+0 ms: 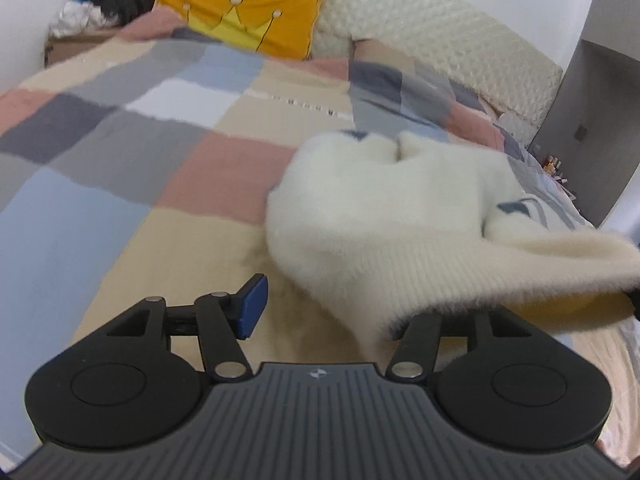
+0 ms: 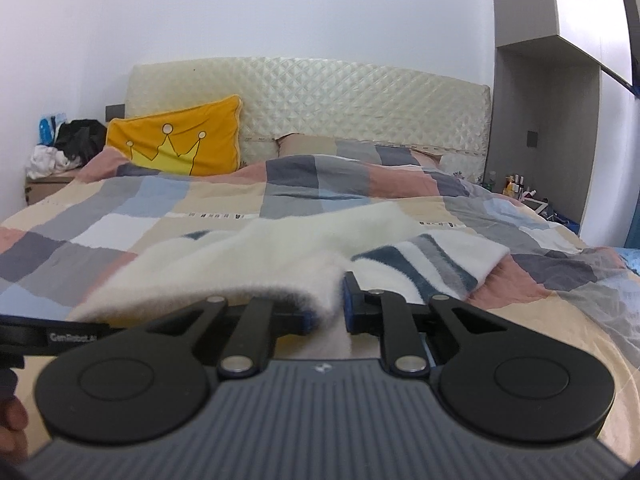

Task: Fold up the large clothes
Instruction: 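Lift the sweater with both grippers and shake it out above the bed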

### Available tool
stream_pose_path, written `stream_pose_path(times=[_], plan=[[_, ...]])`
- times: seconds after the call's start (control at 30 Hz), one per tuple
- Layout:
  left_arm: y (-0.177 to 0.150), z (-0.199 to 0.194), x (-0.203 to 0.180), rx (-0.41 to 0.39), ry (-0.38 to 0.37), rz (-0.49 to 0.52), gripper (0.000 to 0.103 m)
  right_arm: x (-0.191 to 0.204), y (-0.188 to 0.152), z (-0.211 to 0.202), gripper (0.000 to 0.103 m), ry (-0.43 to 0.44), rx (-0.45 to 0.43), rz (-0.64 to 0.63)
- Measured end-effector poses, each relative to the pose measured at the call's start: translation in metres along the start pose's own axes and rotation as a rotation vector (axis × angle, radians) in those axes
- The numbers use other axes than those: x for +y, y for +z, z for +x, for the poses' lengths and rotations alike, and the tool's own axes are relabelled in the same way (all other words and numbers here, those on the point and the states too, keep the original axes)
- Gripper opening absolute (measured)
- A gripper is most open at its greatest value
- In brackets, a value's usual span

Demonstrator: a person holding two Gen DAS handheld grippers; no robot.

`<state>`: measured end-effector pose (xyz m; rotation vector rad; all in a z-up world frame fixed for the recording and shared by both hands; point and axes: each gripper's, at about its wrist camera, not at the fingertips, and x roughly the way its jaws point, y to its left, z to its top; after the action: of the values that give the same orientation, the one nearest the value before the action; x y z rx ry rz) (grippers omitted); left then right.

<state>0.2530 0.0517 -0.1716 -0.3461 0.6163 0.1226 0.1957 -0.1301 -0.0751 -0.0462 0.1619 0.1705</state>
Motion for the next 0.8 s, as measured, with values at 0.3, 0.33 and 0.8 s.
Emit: stream_pose_path(times=[0.3,0.33,0.8], plan=[[0.004,0.02,0.005,-0.024,0.022,-0.017,0.05,0.0,-0.008,0.013,0.018,-0.033,0.054,0.026],[0.004,0.024,0.006,-0.015,0.024,-0.016,0.046,-0.001,-0.009,0.017,0.018,-0.033,0.073,0.028],[0.054,-0.032,-0.011,-0.213,0.029,-0.079,0.014,-0.002,0.022,0.004,0.016,0.008,0.034,0.006]])
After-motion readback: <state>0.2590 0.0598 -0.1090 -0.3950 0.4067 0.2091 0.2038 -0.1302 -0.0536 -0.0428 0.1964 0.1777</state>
